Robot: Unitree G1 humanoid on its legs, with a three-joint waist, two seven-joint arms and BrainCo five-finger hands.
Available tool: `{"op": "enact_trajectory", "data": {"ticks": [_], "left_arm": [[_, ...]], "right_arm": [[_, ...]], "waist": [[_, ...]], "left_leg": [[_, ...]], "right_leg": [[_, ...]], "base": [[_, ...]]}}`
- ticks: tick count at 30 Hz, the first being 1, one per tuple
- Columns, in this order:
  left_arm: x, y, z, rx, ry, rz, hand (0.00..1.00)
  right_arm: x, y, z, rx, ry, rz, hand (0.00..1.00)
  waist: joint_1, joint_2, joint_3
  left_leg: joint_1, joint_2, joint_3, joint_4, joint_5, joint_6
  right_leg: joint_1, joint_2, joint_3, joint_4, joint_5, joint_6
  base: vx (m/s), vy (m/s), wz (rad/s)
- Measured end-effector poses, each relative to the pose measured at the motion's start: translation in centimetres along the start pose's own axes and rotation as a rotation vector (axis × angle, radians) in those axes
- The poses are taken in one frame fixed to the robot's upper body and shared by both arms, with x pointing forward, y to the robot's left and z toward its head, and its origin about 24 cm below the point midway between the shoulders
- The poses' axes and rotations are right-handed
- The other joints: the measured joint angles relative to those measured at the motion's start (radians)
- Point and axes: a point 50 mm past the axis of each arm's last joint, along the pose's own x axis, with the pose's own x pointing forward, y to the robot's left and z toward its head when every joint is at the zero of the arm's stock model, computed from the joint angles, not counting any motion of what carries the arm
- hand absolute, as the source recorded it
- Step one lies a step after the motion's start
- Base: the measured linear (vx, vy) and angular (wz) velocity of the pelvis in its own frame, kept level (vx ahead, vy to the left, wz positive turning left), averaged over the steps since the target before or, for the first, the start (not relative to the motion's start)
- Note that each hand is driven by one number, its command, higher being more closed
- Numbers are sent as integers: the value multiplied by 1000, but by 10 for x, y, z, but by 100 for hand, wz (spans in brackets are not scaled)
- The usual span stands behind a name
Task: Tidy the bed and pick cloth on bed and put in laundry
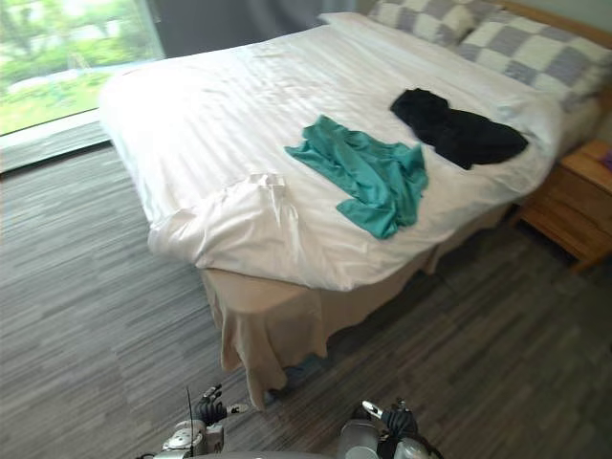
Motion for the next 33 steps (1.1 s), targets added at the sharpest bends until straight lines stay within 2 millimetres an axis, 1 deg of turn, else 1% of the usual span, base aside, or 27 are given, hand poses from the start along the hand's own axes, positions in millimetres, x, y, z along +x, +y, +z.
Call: {"op": "enact_trajectory", "data": {"ticks": [1, 2, 3, 4, 5, 6, 7, 8, 9, 10, 11, 13, 14, 15, 16, 17, 19, 20, 21, 23, 26, 28, 29, 30, 31, 33], "left_arm": [[-1, -6, -2, -25, 8, -8, 0], [-1, -9, -3, -30, 10, -12, 0], [-1, -12, -4, -35, 14, -20, 0], [-1, -13, -4, -36, 14, -21, 0], [-1, -13, -4, -36, 13, -22, 0], [-1, -12, -3, -42, 12, -21, 0], [-1, -13, -2, -48, 10, -21, 0], [-1, -12, -2, -73, 9, -16, 0], [-1, -11, -3, -94, 14, -7, 0], [-1, -9, -4, -98, 17, -2, 0], [-2, -4, -8, -117, 24, 16, 0], [-6, 7, -19, -160, 52, 67, 0], [-7, 10, -22, -179, 60, 83, 0], [-9, 16, -27, -227, 70, 119, 0], [-11, 24, -29, -267, 74, 162, 0], [-11, 27, -30, -283, 75, 178, 0], [-13, 39, -33, -343, 75, 251, 0], [-14, 44, -34, -372, 74, 279, 0], [-15, 47, -33, -391, 62, 300, 0], [-15, 54, -26, -438, 25, 341, 0], [-15, 68, -2, -567, -106, 416, 0], [-19, 86, 29, -667, -274, 469, 0], [-21, 91, 36, -686, -316, 480, 0], [-25, 100, 51, -697, -394, 497, 0], [-27, 104, 58, -704, -432, 505, 0], [-33, 119, 87, -719, -559, 517, 0]], "right_arm": [[1, -4, 2, 5, -5, -10, 0], [1, -5, 3, 5, -7, -14, 0], [1, -8, 3, -4, -4, -14, 0], [1, -8, 1, -9, 6, -13, 0], [1, -9, 1, -10, 8, -14, 0], [1, -10, -1, -10, 17, -17, 0], [1, -11, -1, -8, 21, -22, 0], [1, -15, -1, -6, 22, -33, 0], [1, -18, -1, -12, 26, -46, 0], [1, -20, -2, -16, 33, -53, 0], [1, -23, -4, -18, 43, -62, 0], [1, -25, -6, -14, 55, -70, 0], [1, -25, -7, -9, 59, -74, 0], [0, -28, -7, 8, 63, -85, 0], [0, -28, -8, 20, 66, -89, 0], [0, -28, -9, 28, 67, -90, 0], [0, -25, -10, 56, 70, -94, 0], [-1, -26, -11, 61, 73, -100, 0], [-1, -27, -13, 62, 76, -108, 0], [-2, -29, -15, 67, 80, -114, 0], [-4, -32, -18, 95, 86, -126, 0], [-5, -34, -21, 99, 92, -134, 0], [-6, -35, -23, 100, 94, -136, 0], [-6, -37, -23, 99, 93, -136, 0], [-7, -37, -24, 107, 92, -137, 0], [-7, -38, -23, 118, 84, -136, 0]], "waist": [[-2, 26, -5], [-3, 36, -7], [-2, 48, -10], [0, 50, -12], [0, 50, -12], [-3, 47, -14], [-6, 44, -14], [-18, 40, -12], [-22, 46, -14], [-21, 48, -15], [-11, 53, -14], [1, 55, -16], [1, 54, -16], [2, 55, -17], [2, 56, -20], [2, 54, -21], [1, 44, -16], [0, 39, -18], [0, 36, -19], [0, 33, -21], [0, 31, -24], [0, 34, -32], [0, 37, -38], [1, 38, -45], [0, 40, -46], [0, 43, -47]], "left_leg": [[3, 39, 3, -6, 23, -35], [2, 56, 1, -11, 36, -54], [-2, 86, -2, -19, 65, -72], [-19, 108, -2, -18, 94, -70], [-25, 118, 0, -18, 109, -70], [-49, 124, 29, -23, 148, -60], [-58, 123, 58, -28, 166, -53], [-72, 124, 136, -37, 188, -31], [-76, 126, 205, -49, 206, -36], [-73, 127, 227, -62, 213, -39], [-60, 126, 241, -89, 221, -29], [-46, 121, 242, -118, 222, -29], [-43, 118, 242, -121, 222, -29], [-45, 113, 242, -125, 222, -29], [-48, 107, 241, -132, 221, -29], [-48, 104, 242, -141, 221, -29], [-48, 90, 242, -152, 221, -29], [-47, 84, 243, -151, 221, -29], [-46, 79, 244, -150, 221, -29], [-48, 69, 245, -154, 222, -25], [-52, 62, 245, -158, 225, -21], [-51, 62, 241, -169, 226, -20], [-52, 62, 239, -176, 230, -20], [-51, 61, 234, -187, 235, -21], [-51, 61, 231, -191, 239, -23], [-53, 61, 219, -195, 247, -24]], "right_leg": [[2, 24, -44, 32, -30, -24], [9, 35, -67, 39, -38, -34], [31, 57, -109, 34, -47, -50], [56, 71, -147, 11, -47, -67], [70, 75, -168, -3, -45, -73], [90, 68, -218, -28, -46, -85], [98, 61, -239, -39, -46, -86], [122, 50, -299, -61, -46, -92], [140, 46, -339, -69, -46, -93], [150, 46, -354, -75, -46, -93], [170, 53, -377, -86, -45, -95], [189, 53, -389, -96, -41, -97], [194, 51, -391, -102, -37, -95], [205, 48, -396, -123, -22, -89], [209, 45, -399, -143, -9, -91], [211, 45, -399, -155, -1, -89], [226, 39, -398, -201, 26, -101], [235, 34, -396, -219, 38, -98], [243, 32, -395, -234, 46, -103], [248, 27, -394, -257, 56, -100], [253, 24, -396, -280, 72, -105], [262, 26, -400, -297, 75, -108], [262, 28, -401, -301, 76, -108], [262, 29, -403, -304, 76, -108], [262, 29, -407, -304, 76, -108], [263, 30, -420, -305, 76, -109]], "base": [[263, -432, 79], [239, -387, 82], [190, -377, 78], [200, -422, 78], [134, -318, 89], [91, -271, 86], [47, -208, 127], [35, -186, 137], [6, -101, 130], [-16, -59, 96], [-39, -38, 54], [-74, -2, 29], [-90, 47, 16], [-100, 60, 17], [-104, 63, 15], [-115, 66, 9], [-125, 73, 1], [-112, 64, -3], [-103, 58, -2], [-83, 40, -1], [-72, 16, 1], [-37, -2, 6], [18, -5, 8], [31, -4, 9], [50, -1, 13], [61, 3, 14]]}}
